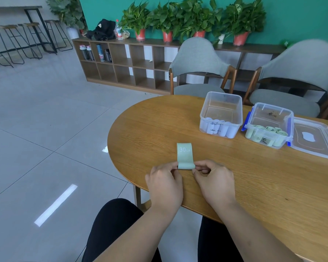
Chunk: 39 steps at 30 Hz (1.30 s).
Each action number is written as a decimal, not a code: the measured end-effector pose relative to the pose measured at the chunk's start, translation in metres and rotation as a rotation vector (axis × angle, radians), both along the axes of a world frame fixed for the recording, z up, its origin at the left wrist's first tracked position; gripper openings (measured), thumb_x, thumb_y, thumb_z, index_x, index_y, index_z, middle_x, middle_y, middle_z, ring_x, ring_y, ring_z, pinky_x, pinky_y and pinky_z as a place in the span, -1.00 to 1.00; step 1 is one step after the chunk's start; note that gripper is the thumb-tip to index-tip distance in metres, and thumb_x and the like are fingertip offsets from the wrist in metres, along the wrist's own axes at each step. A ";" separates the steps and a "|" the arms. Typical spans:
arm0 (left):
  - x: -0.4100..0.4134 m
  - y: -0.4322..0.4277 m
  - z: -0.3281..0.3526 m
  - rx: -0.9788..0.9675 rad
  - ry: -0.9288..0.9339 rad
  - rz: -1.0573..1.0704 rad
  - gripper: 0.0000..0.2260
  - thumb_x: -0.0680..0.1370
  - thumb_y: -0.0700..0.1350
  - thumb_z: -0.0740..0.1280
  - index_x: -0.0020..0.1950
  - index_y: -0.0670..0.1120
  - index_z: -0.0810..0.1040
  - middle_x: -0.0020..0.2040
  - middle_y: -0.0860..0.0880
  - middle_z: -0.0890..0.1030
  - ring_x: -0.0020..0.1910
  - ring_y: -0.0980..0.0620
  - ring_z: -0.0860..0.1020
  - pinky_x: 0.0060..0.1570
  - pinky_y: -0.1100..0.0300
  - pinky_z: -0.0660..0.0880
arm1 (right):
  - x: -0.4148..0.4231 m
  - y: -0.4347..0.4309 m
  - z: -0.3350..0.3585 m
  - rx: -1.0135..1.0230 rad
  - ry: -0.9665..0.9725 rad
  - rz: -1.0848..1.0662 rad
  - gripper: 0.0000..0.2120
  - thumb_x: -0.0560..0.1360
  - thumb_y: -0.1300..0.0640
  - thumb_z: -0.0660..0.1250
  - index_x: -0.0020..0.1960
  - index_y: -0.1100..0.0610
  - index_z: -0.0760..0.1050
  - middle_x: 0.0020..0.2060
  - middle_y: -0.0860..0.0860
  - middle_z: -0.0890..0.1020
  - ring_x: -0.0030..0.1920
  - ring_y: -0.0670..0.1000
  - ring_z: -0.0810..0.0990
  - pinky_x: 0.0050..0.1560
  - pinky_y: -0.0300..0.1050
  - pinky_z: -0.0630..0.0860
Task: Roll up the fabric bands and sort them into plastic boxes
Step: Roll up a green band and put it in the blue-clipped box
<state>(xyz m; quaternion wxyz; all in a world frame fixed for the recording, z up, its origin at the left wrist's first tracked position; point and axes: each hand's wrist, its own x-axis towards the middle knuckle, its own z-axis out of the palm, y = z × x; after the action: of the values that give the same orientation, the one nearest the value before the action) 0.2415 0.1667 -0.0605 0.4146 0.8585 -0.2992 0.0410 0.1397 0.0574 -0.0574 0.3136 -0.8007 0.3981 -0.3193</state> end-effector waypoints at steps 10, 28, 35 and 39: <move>0.011 0.004 0.003 0.007 0.031 -0.120 -0.61 0.50 -0.18 0.45 0.27 0.16 0.62 -0.04 0.27 0.70 -0.01 0.19 0.63 0.16 -0.02 0.53 | 0.000 0.000 0.001 0.009 0.011 0.010 -0.83 0.48 0.03 0.55 0.02 -0.18 0.66 -0.18 -0.27 0.68 -0.10 -0.26 0.62 0.04 -0.20 0.56; 0.041 -0.007 0.013 0.079 0.068 -0.231 -0.81 0.57 -0.02 0.47 0.18 0.13 0.68 -0.12 0.24 0.66 0.01 0.15 0.57 0.15 0.01 0.54 | 0.019 -0.024 0.011 -0.052 0.245 0.097 -0.83 0.63 -0.07 0.34 0.13 -0.13 0.69 -0.05 -0.14 0.70 0.05 0.01 0.61 0.08 -0.01 0.58; 0.048 -0.013 0.018 0.126 0.077 -0.255 -0.79 0.59 -0.01 0.42 0.22 0.07 0.68 -0.05 0.17 0.70 0.03 0.11 0.61 0.14 0.02 0.57 | 0.022 -0.024 0.017 -0.051 0.284 0.144 -0.80 0.58 0.00 0.43 0.20 -0.08 0.64 -0.18 -0.21 0.65 -0.05 -0.05 0.62 0.05 -0.02 0.59; 0.047 -0.011 0.019 0.080 0.052 -0.270 -0.79 0.60 -0.03 0.42 0.23 0.12 0.60 -0.13 0.18 0.68 -0.05 0.15 0.59 0.05 0.09 0.55 | 0.021 -0.026 0.022 -0.006 0.229 0.124 -0.82 0.54 -0.01 0.49 0.12 -0.09 0.60 -0.25 -0.23 0.65 -0.14 -0.14 0.64 0.02 -0.06 0.59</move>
<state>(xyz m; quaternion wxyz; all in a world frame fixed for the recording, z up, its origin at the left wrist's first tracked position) 0.2886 0.1559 -0.0412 0.3895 0.8268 -0.4027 -0.0492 0.1612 0.0311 -0.0358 0.2828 -0.8559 0.3801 -0.2071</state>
